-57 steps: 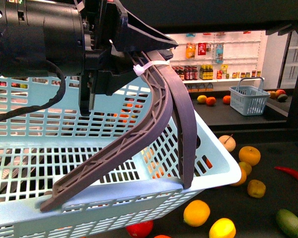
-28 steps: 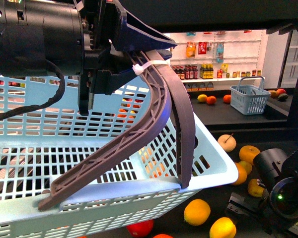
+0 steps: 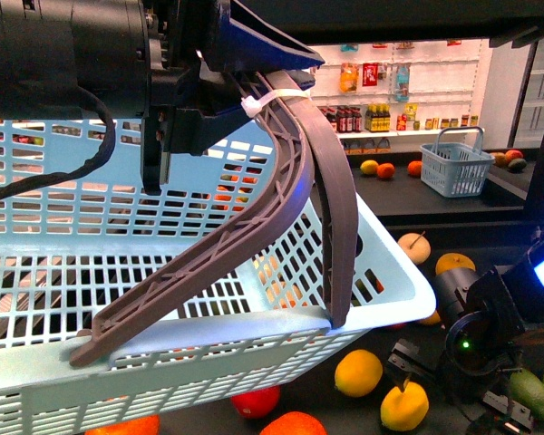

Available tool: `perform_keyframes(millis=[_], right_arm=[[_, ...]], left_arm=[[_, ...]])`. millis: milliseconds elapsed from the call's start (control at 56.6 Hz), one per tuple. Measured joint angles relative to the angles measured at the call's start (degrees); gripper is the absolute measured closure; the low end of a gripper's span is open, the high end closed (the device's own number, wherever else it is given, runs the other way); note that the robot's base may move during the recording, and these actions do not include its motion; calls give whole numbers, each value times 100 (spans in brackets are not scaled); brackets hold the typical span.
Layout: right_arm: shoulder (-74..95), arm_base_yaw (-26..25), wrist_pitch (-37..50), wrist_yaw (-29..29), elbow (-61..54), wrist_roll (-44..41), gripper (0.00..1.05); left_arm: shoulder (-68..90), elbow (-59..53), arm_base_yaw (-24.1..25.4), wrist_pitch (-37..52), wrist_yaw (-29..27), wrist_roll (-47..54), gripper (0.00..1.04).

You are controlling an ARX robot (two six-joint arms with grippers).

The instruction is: Pick lemon from shelf

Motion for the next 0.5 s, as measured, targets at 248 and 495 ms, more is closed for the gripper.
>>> perform_keyframes(millis=[248,495], right_arm=[[391,17,-175,-26,610,76,2],[734,116,-358,-72,1143,203,2]], left_arm=[[0,0,0,0,-17,0,95],[0,0,0,0,-13,0,95]])
